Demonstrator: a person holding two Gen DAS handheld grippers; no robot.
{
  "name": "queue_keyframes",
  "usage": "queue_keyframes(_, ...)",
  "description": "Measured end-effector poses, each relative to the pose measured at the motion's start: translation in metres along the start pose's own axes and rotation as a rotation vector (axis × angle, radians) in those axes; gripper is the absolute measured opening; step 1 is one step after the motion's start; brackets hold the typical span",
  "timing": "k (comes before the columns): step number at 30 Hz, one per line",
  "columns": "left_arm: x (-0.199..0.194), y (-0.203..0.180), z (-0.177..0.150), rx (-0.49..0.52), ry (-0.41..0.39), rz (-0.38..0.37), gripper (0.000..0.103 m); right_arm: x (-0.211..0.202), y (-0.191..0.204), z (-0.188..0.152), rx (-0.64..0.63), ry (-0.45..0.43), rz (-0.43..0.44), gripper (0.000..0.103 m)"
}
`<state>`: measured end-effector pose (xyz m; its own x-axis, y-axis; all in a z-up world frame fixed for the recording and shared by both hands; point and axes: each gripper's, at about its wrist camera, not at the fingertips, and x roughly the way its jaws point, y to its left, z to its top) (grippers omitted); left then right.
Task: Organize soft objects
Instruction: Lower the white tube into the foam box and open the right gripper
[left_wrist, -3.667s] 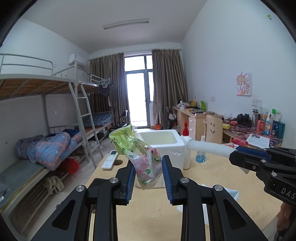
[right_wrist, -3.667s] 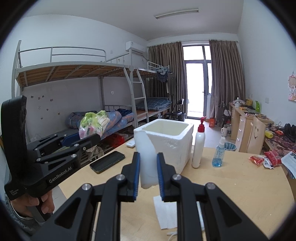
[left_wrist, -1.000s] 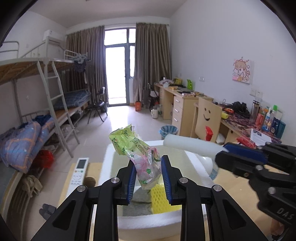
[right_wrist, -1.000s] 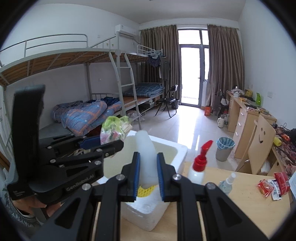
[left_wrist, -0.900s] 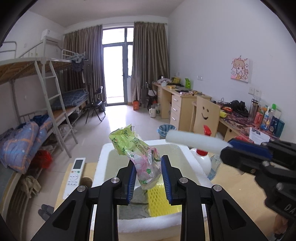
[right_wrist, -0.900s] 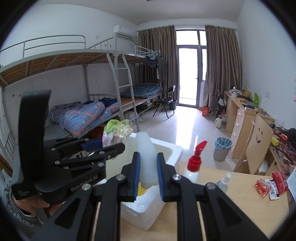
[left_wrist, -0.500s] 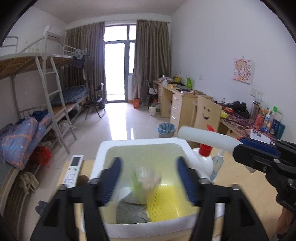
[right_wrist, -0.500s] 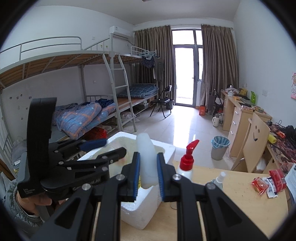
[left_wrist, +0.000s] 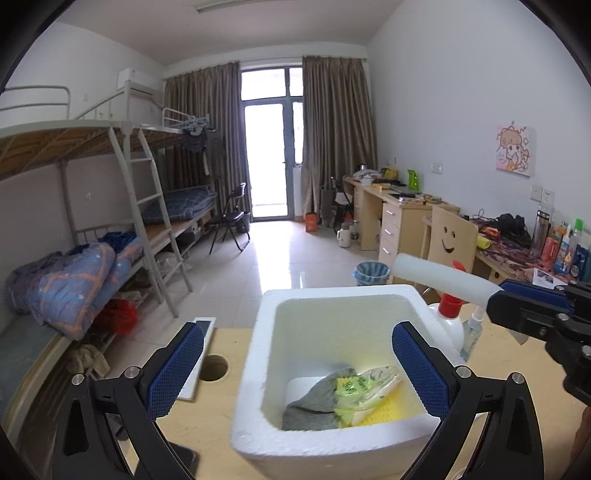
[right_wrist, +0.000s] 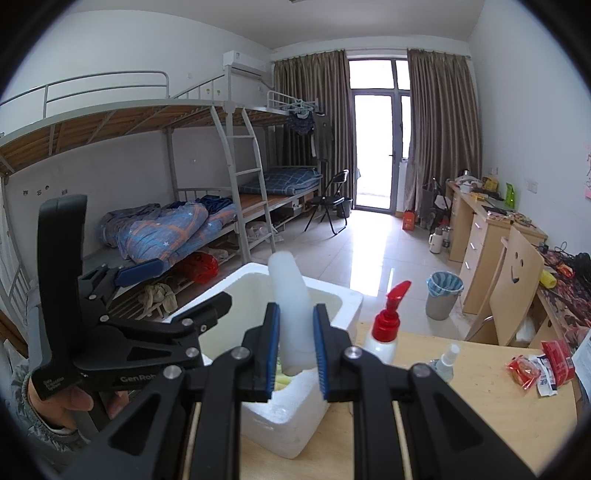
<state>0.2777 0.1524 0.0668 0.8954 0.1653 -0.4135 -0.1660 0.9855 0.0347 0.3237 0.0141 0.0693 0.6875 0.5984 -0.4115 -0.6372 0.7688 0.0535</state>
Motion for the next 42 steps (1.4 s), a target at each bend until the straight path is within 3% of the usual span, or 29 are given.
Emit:
queue_keyframes(23, -0.029, 0.051, -0.013, -0.04, -0.033, 0.148, 0.102, 0.036, 0.042, 0.008, -0.04, 0.041, 0.075, 0.021)
queue_keyframes(37, -0.032, 0.054, -0.017, -0.027, -0.031, 0.159, 0.102, 0.057, 0.039, 0.007, -0.016, 0.091, 0.058, 0.021)
queue_keyframes(39, -0.032, 0.054, -0.017, -0.027, -0.032, 0.157, 0.102, 0.059, 0.039, 0.008, -0.015, 0.103, 0.052, 0.028)
queue_keyframes(42, -0.032, 0.054, -0.017, -0.025, -0.031, 0.159, 0.102, 0.058, 0.039, 0.009, -0.01, 0.102, 0.03, 0.05)
